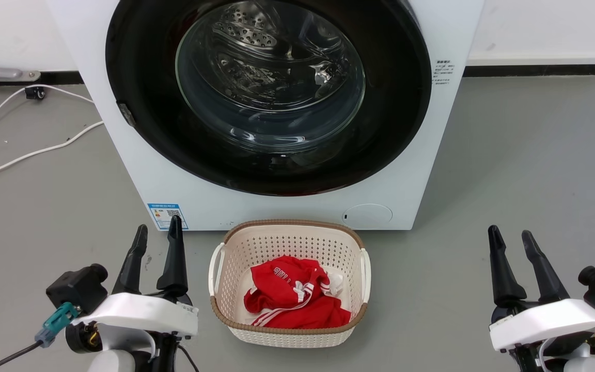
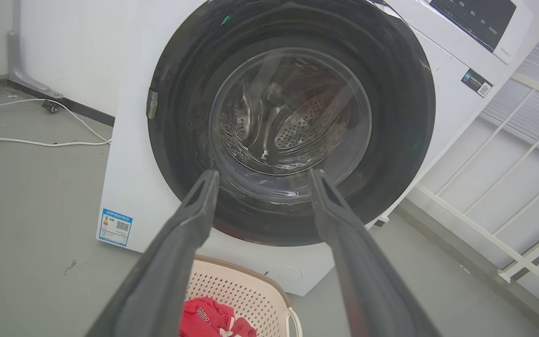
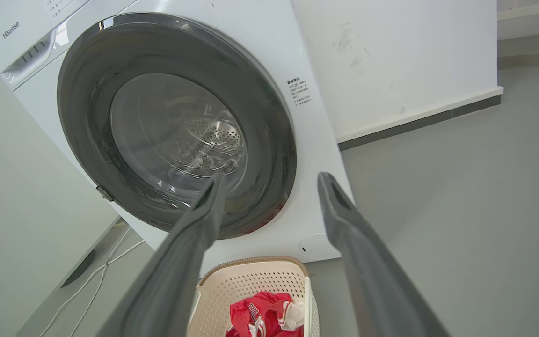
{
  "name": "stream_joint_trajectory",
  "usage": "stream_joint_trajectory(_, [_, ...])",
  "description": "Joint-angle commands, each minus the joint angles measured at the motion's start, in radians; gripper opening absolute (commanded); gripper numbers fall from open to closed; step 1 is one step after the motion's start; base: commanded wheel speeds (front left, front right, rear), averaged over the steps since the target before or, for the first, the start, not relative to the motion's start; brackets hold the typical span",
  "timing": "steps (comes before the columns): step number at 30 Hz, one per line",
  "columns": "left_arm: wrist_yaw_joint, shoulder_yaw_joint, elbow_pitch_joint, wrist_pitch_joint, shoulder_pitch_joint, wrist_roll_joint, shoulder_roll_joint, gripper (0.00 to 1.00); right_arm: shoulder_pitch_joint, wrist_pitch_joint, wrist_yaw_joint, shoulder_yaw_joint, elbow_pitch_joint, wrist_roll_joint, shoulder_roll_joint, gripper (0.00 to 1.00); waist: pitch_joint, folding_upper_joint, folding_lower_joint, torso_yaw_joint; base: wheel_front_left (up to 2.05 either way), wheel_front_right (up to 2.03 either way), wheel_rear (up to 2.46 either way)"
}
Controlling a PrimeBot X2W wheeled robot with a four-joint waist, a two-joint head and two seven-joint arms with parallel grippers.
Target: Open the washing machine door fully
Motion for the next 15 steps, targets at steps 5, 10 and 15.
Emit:
stream_joint_trajectory(5, [0.023, -0.022, -0.017, -0.021, -0.024, 0.083, 0.015, 1.0, 0.009, 0.006, 0.0, -0.008, -0.016, -0.074, -0.002, 1.0, -0.002, 0.0, -0.0001, 0.0, 0.0, 0.0, 0.0])
stream_joint_trajectory(10, [0.038, -0.038, -0.017, -0.032, -0.024, 0.134, 0.022, 1.0, 0.014, 0.01, 0.0, -0.004, -0.02, -0.125, -0.001, 1.0, -0.002, 0.0, -0.0001, -0.001, 0.0, 0.0, 0.0])
stream_joint_trajectory(15, [0.049, -0.051, -0.017, -0.045, -0.027, 0.18, 0.028, 1.0, 0.018, 0.012, 0.0, -0.005, -0.027, -0.17, -0.001, 1.0, 0.001, 0.0, -0.0001, -0.002, 0.0, 0.0, 0.0])
